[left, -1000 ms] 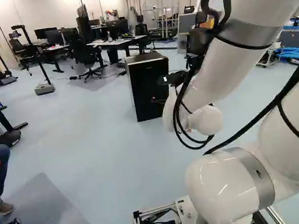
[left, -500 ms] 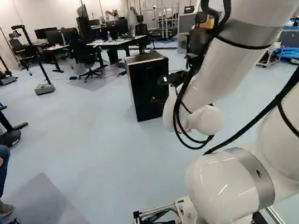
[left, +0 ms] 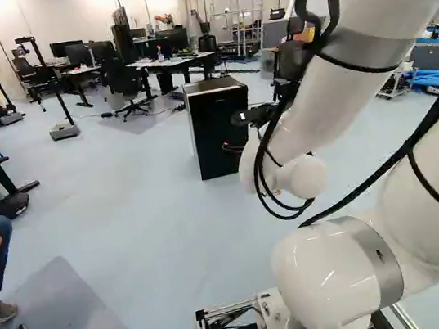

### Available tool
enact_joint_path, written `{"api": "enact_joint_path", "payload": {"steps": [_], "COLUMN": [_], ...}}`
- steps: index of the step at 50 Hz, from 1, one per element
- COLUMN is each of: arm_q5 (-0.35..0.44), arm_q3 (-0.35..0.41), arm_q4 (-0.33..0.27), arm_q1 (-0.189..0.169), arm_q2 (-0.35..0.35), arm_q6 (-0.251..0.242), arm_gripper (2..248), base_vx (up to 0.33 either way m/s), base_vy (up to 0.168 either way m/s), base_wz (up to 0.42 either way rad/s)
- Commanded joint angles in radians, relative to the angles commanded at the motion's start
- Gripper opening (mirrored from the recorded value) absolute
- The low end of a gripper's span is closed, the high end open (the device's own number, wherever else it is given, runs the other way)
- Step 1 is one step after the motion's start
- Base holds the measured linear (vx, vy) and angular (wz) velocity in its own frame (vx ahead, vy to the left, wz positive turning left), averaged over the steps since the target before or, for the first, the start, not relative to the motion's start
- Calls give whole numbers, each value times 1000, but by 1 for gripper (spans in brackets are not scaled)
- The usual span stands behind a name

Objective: Grab a drink from the fridge

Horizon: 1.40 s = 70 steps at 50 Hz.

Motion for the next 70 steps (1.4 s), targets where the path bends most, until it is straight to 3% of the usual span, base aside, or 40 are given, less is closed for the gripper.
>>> {"api": "enact_joint_path", "payload": {"steps": [70], "arm_q5": [0], "arm_q3": [0], "arm_q4": [0], "arm_q1": [0], "arm_q2": [0], "arm_q6": [0], "arm_gripper": [247], "base_vx": [80], "base_vy": [0], "base_wz": [-12]}}
